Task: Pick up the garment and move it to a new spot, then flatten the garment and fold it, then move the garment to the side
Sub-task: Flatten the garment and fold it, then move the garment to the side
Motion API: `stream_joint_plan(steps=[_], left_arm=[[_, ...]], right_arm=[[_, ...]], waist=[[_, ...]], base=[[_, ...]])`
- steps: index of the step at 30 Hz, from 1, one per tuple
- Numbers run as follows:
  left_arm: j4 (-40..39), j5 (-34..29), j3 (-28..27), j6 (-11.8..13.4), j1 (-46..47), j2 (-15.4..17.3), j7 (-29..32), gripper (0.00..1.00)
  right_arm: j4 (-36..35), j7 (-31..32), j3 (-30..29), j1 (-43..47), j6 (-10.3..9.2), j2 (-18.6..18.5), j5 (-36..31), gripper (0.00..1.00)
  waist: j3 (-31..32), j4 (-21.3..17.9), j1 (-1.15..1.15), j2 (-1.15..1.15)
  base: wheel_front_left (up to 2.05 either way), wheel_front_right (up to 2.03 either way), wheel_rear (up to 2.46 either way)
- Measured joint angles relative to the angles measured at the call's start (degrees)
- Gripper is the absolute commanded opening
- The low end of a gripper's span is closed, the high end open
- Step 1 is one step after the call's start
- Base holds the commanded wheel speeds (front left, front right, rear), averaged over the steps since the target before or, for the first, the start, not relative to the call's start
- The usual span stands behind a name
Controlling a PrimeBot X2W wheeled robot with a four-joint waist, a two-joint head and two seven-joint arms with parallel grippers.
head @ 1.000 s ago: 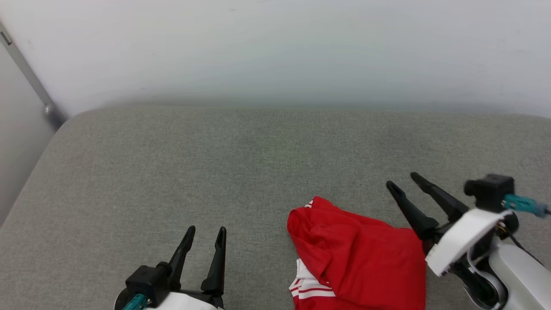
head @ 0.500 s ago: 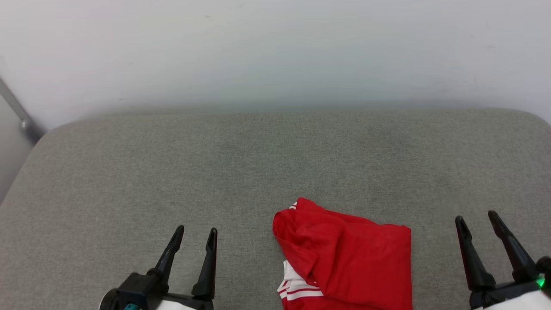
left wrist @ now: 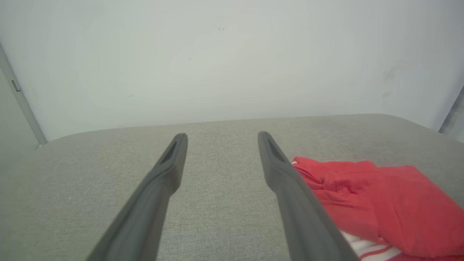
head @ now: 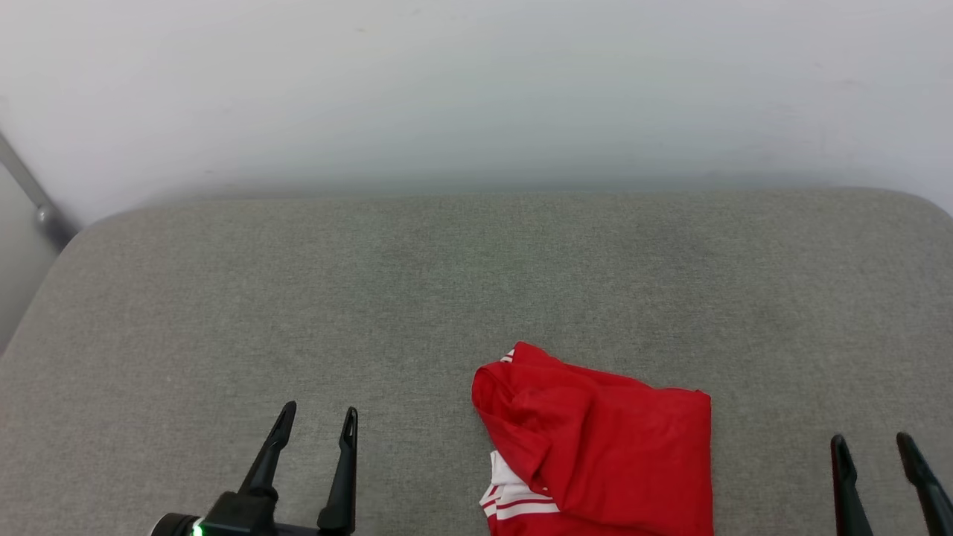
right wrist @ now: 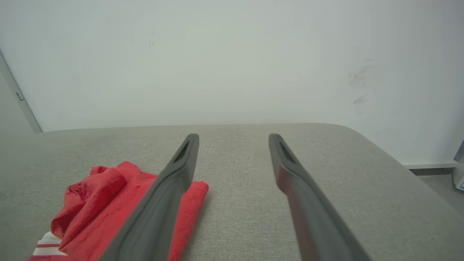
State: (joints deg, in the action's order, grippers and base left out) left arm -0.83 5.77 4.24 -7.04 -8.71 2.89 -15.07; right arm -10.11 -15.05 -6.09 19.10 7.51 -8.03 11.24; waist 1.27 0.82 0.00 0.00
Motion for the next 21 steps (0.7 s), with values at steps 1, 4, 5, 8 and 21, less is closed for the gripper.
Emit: stream_joint_plan(steps=[1, 4, 5, 8, 21], left_arm=[[-0.33, -1.69, 0.13, 0.00, -0.37, 0.03, 0.00, 1.00], [-1.29, -4.21, 0.82, 0.14, -0.88, 0.05, 0.00, 1.00], [-1.49, -4.92, 1.05, 0.25, -1.31, 0.02, 0.00, 1.00], [-1.80, -5.97, 1.33, 1.40, -2.20, 0.08, 0.00, 1.00], [-1.97, -5.59, 2.55, 2.85, -2.88, 0.07, 0.00, 1.00]], right_arm=[[0.03, 0.00, -0.10, 0.44, -0.01, 0.35, 0.08, 1.00], [0.18, 0.00, -0.27, 2.27, 0.00, 0.83, 0.18, 1.00], [0.23, 0.00, -0.25, 2.60, 0.00, 0.81, 0.09, 1.00], [-0.16, 0.00, -0.41, 3.14, 0.00, 0.82, -0.29, 1.00], [-0.63, 0.00, 0.27, 3.35, 0.00, 0.98, -1.04, 1.00]], waist=[[0.02, -0.09, 0.00, 0.00], [0.13, -0.27, 0.00, 0.00], [0.14, -0.33, 0.00, 0.00], [0.06, -0.70, 0.00, 0.00], [-0.29, -0.65, 0.00, 0.00]], base=[[0.00, 0.00, 0.00], [0.00, 0.00, 0.00], [0.00, 0.00, 0.00], [0.00, 0.00, 0.00], [0.00, 0.00, 0.00]])
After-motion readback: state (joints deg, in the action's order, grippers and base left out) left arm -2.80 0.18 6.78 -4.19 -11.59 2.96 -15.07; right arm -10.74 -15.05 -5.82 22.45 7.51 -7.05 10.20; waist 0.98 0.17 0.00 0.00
